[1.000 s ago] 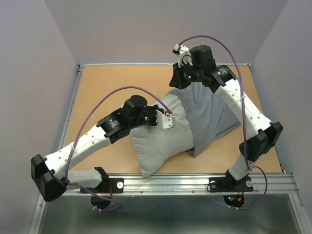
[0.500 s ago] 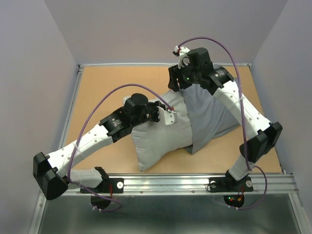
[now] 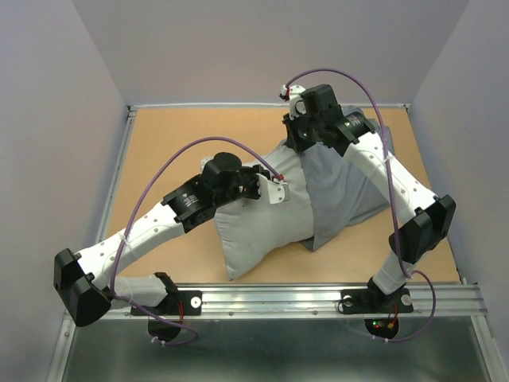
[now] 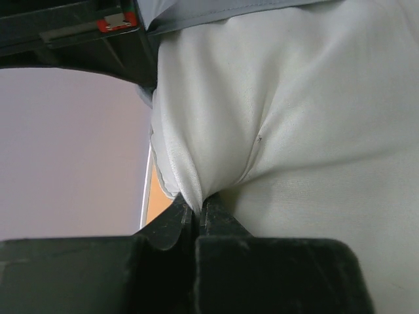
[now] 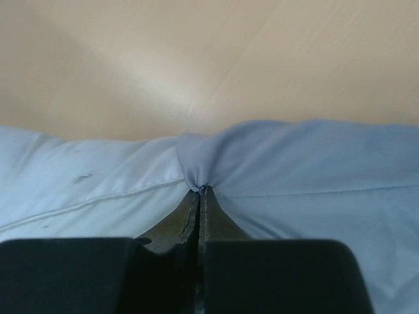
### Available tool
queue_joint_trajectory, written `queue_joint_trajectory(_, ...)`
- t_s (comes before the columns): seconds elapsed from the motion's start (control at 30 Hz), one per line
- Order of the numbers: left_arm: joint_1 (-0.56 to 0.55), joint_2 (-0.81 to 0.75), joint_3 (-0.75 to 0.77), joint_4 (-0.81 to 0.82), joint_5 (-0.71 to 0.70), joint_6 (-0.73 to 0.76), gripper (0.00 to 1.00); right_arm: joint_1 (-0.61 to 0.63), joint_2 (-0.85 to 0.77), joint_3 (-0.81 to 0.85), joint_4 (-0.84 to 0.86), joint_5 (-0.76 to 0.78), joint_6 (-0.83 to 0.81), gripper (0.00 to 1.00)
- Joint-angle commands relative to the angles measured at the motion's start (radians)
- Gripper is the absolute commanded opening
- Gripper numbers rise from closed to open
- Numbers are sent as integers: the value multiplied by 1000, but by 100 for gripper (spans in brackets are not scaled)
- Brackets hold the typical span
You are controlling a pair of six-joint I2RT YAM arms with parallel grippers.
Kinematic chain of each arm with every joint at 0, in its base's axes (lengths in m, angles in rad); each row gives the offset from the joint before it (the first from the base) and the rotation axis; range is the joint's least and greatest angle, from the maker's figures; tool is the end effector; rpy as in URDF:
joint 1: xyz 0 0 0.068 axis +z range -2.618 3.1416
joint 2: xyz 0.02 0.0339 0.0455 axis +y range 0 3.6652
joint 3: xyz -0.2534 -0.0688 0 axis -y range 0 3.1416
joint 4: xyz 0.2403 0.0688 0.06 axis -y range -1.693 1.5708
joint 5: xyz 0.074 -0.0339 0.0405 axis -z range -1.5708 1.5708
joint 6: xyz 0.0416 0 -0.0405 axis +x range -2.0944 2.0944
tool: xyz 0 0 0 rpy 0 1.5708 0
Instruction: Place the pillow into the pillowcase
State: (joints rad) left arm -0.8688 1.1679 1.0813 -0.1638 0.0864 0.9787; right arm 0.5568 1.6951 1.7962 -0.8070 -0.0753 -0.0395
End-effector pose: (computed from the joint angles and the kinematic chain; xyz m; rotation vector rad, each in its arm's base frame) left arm 0.1762 -0.2139 0.3570 1.4883 1.0480 -0.0009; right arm 0.3144 0.1994 0.3740 -0.7137 2.1862 0.3552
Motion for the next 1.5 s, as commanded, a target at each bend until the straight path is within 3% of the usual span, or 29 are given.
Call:
queue_joint_trajectory(0.0, -2, -39, 19, 159, -8, 25, 0, 3, -32, 144, 19, -142, 73, 1)
queue_joint_trajectory(0.1, -2, -28, 19, 239, -33, 31, 0, 3, -63, 175, 86, -414, 185, 1)
queue_joint_trajectory(0.23, 5, 10, 68, 342, -62, 0, 0, 12, -121, 86, 323, -584, 544, 0)
queue_joint_trajectory(0.4, 21, 41, 138, 434, -2, -41, 0, 69, -178, -6, 555, -520, 820, 1)
queue_joint_trajectory(0.57, 19, 16, 114, 440, 87, -121, 0, 89, -169, 141, 572, -371, 903, 0)
queue_joint_trajectory(0.67, 11, 3, 97, 448, 101, -149, 0, 91, -154, 282, 575, -307, 918, 0)
queue_joint_trajectory(0.77, 8, -8, 78, 445, 108, -182, 0, 89, -144, 279, 577, -281, 905, 0)
queue_joint_trajectory(0.83, 8, -14, 60, 441, 116, -216, 0, 106, -170, 214, 601, -284, 842, 1)
queue_joint_trajectory(1.0, 28, 3, -15, 397, 98, -388, 0, 141, -226, -174, 678, -117, 722, 1)
queue_joint_trajectory(1.17, 45, 7, -148, 411, 35, -495, 0, 129, -111, -276, 755, -37, 636, 1)
queue_joint_trajectory(1.37, 247, 94, -176, 397, 12, -548, 0, 121, 27, -232, 885, -24, 593, 0)
queue_joint_trajectory(1.47, 307, 127, -166, 399, -13, -532, 0, 117, 112, -105, 902, -17, 581, 0)
